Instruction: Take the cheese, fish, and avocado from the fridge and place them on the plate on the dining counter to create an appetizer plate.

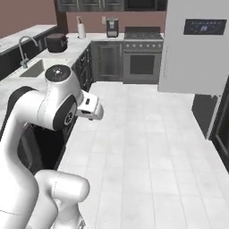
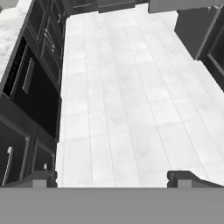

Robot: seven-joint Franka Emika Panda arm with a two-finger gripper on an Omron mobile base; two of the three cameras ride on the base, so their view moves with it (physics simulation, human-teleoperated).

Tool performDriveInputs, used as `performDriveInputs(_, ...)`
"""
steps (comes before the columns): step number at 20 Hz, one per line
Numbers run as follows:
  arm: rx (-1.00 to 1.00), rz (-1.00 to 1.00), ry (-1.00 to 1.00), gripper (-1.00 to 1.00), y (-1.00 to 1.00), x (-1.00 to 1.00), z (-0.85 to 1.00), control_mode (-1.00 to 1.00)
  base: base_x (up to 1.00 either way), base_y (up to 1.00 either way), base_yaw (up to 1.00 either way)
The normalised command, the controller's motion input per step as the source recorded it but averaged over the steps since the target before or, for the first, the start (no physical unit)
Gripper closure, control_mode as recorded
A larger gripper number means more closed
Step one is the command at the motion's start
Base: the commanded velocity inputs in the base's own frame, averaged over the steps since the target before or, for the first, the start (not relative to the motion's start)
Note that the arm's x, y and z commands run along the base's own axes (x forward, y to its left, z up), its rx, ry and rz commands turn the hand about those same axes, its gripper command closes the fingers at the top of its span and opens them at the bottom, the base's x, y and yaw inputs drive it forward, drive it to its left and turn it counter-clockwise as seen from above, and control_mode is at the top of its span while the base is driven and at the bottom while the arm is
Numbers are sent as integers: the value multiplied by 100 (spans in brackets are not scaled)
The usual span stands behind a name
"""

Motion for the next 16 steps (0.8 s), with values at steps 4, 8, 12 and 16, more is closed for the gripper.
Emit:
performDriveInputs(4, 0, 0, 0, -100, 0, 0, 0, 100, 100, -36, 21)
performDriveInputs(8, 0, 0, 0, -100, 0, 0, 0, 100, 100, -31, 4)
performDriveInputs(12, 0, 0, 0, -100, 0, 0, 0, 100, 100, -16, 0)
performDriveInputs(16, 0, 0, 0, -100, 0, 0, 0, 100, 100, -9, 0)
